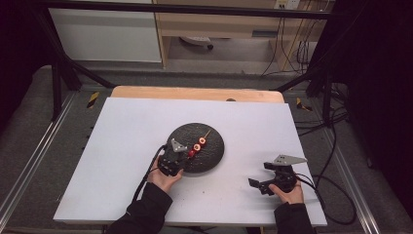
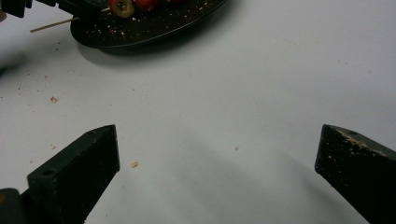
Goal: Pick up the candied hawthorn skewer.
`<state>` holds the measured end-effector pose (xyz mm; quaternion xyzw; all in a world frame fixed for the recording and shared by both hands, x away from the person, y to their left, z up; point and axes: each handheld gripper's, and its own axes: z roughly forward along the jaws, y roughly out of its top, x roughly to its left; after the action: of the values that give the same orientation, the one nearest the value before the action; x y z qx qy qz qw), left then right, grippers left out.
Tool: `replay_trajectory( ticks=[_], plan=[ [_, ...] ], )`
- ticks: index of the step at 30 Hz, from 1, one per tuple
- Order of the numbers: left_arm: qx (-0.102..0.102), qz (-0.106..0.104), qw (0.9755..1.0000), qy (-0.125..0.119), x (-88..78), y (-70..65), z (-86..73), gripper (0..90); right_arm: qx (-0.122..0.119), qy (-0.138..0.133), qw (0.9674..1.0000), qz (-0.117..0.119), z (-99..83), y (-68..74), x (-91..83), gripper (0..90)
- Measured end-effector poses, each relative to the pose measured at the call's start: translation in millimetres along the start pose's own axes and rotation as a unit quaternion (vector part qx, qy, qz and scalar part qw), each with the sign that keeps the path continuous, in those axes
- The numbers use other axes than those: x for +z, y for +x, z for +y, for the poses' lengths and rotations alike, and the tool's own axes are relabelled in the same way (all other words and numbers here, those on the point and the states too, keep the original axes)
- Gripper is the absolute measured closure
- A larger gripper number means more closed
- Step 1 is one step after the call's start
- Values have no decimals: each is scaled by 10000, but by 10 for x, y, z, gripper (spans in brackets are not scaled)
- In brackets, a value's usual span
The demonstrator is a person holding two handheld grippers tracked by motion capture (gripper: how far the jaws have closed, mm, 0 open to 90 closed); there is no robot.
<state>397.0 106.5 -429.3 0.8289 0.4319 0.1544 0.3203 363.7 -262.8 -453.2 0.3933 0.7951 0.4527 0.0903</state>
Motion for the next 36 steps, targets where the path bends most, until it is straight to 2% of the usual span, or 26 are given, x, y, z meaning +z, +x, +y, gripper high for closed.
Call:
replay_trajectory(
  ticks=[2, 9, 17, 20, 30, 36],
  plan=[
    [8, 10, 10000, -13, -8, 15, -12, 876, 9, 1, 10000, 8, 1, 0, 2, 10],
    [-130, -198, 9995, -205, -38, 67, -67, 883, 23, -11, 10000, 21, -1, 2, 5, 10],
    [-121, -327, 9981, -502, -153, 114, -110, 884, 10, -4, 10000, 17, -4, 3, 10, 10],
    [-118, -410, 9965, -719, -250, 141, -146, 884, 24, -10, 10000, 21, -5, 4, 10, 9],
    [-99, -584, 9922, -1096, -460, 206, -265, 884, 106, -59, 9999, 42, 9, 19, 8, 7],
    [32, -678, 9891, -1303, -549, 248, -364, 884, 98, -95, 9999, 58, 45, 60, 25, 7]
  ],
)
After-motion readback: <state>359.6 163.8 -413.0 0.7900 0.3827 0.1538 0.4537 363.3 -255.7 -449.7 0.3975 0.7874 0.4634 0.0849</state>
